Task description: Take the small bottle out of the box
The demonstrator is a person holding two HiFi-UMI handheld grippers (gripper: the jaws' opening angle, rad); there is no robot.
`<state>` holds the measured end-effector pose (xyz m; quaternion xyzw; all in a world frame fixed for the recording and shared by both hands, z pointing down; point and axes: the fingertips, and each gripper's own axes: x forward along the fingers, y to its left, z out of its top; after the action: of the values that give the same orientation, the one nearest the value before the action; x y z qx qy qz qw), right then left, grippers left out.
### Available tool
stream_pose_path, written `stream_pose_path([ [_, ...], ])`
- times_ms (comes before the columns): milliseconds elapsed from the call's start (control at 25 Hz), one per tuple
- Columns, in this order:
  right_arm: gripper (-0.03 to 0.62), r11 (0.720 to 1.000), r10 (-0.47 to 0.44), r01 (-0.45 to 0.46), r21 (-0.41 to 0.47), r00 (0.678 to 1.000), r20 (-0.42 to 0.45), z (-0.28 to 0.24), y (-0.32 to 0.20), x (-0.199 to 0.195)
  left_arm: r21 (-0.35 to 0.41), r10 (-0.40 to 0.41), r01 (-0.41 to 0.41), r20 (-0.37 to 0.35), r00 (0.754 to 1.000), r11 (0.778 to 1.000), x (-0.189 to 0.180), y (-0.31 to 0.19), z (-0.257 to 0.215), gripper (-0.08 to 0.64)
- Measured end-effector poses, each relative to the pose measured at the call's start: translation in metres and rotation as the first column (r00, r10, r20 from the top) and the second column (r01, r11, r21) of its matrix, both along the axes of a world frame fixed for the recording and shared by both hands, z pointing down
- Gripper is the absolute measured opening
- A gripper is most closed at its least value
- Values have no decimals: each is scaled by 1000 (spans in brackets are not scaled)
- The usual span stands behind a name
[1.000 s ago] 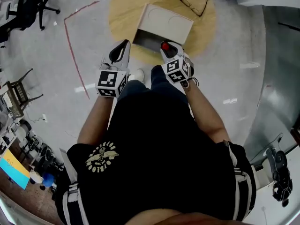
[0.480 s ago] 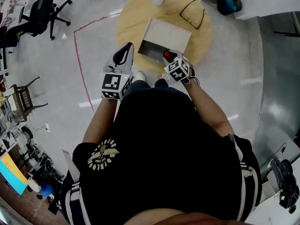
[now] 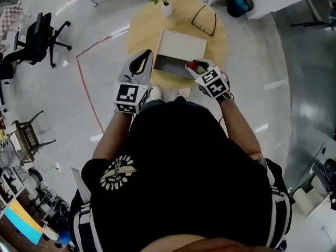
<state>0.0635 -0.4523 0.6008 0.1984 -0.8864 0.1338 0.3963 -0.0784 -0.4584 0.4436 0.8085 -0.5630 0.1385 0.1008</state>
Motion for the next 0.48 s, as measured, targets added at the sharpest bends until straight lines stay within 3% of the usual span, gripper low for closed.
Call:
stream_pose_path([
  [200,143,998,53,-53,13,997,56,-82,-2,3,65,64,-62,-23,998,996,5,-15,-40,0],
  [480,141,995,69,-78,64,989,127,-169,-2,-7,69,148,-145,-40,988,987,9,-24,-69,0],
])
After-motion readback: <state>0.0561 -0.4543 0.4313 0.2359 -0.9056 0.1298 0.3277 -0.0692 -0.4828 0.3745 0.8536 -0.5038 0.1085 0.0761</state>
